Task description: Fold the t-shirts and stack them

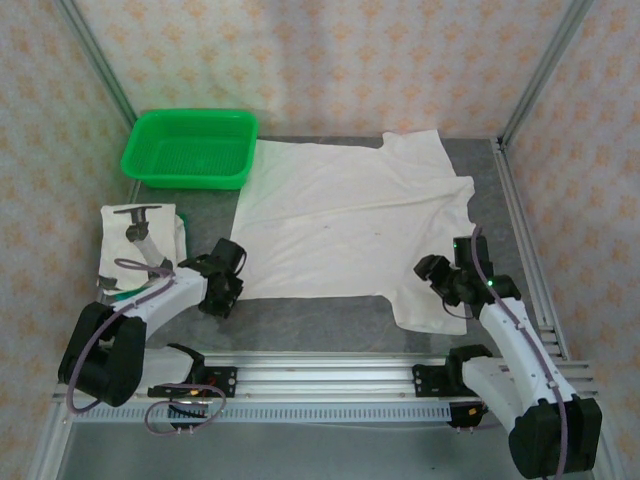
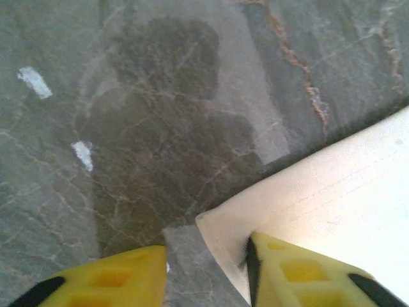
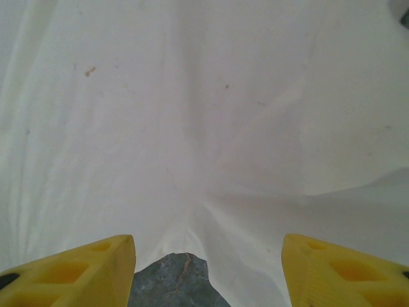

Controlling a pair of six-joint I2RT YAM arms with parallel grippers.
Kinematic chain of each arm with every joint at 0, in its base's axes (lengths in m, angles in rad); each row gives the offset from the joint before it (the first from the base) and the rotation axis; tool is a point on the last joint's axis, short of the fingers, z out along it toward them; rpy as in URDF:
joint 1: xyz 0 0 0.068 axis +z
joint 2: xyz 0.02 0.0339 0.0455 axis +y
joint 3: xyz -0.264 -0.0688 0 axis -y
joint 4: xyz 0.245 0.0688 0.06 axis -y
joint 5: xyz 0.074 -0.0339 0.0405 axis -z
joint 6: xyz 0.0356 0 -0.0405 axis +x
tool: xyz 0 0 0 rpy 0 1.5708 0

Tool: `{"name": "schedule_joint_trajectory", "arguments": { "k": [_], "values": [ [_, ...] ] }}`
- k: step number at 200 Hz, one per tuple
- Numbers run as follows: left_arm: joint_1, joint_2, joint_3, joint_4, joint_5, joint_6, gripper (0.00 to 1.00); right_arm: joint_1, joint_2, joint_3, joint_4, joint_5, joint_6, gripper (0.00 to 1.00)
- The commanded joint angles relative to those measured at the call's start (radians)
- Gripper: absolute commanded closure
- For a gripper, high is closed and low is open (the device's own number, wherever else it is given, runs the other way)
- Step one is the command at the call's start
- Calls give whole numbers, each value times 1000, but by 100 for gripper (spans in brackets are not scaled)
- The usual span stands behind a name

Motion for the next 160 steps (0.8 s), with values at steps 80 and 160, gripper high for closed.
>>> {"name": "schedule_joint_trajectory", "arguments": {
  "k": [80, 160],
  "values": [
    [22, 1, 67, 82, -72, 38, 57, -6, -25, 12, -34, 12, 1, 37],
    [30, 27, 35, 85, -54, 17, 57, -6, -22, 8, -38, 8, 2, 37]
  ]
}}
